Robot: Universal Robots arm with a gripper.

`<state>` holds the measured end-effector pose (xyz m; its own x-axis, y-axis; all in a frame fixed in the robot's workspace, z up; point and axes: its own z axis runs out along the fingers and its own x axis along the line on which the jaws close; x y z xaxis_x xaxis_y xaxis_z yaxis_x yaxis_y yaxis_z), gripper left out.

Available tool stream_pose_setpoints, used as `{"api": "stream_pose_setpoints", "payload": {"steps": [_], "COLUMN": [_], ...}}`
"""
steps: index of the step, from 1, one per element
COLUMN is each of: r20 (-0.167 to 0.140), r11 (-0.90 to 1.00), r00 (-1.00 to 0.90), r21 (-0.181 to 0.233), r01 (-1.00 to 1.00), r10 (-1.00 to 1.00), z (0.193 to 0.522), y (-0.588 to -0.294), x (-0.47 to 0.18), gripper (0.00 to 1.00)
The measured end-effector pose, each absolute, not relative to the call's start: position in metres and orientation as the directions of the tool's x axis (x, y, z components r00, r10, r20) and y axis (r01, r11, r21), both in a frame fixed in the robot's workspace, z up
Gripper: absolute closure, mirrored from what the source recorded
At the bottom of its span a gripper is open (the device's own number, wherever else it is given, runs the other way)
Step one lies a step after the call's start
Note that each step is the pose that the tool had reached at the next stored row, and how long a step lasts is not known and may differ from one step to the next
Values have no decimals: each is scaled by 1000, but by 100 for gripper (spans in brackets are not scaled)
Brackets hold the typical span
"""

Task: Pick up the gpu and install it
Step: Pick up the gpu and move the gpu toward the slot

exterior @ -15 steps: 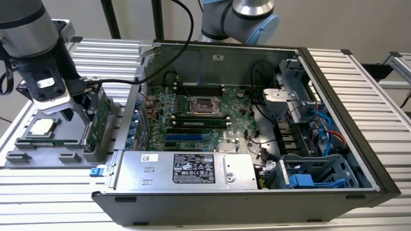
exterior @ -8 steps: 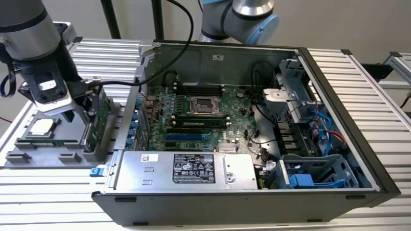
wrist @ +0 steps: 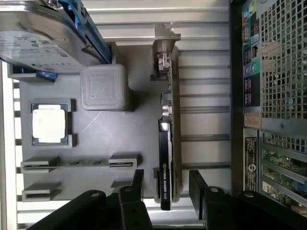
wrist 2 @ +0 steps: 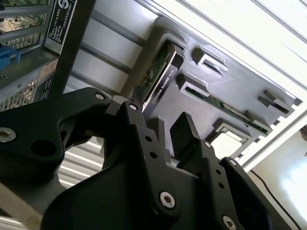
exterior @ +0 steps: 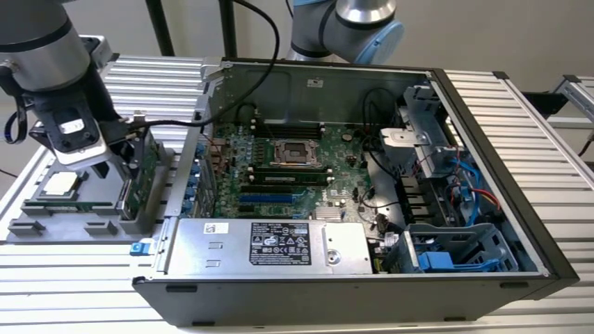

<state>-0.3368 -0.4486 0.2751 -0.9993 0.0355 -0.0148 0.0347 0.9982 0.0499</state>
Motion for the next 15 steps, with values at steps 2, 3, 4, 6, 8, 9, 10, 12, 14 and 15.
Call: {"api": "stream_pose_setpoints", "payload": {"steps": [2,3,4,6,8,9,10,12,14,15], "r20": [-15,-15,-15,-15,-15,-15,-15,-15,-15,-15], "r11": [998,998,998,998,998,998,998,998,998,998], "r00": [-999,-999,-999,-999,-999,-999,-999,-999,-999,-999], "r21": [50,50,50,50,50,50,50,50,50,50], "r01": [35,35,35,35,35,35,35,35,35,35], "r10": [35,35,35,35,36,35,36,35,36,35], "z": [274,273,273,271,270,269,268,267,266,265], "y": [-448,-448,-448,-448,-448,-448,-448,-447,-447,-446], "x": [-337,-337,-337,-337,-337,-337,-337,-337,-337,-337], "gripper": [0,0,0,0,0,0,0,0,0,0]}}
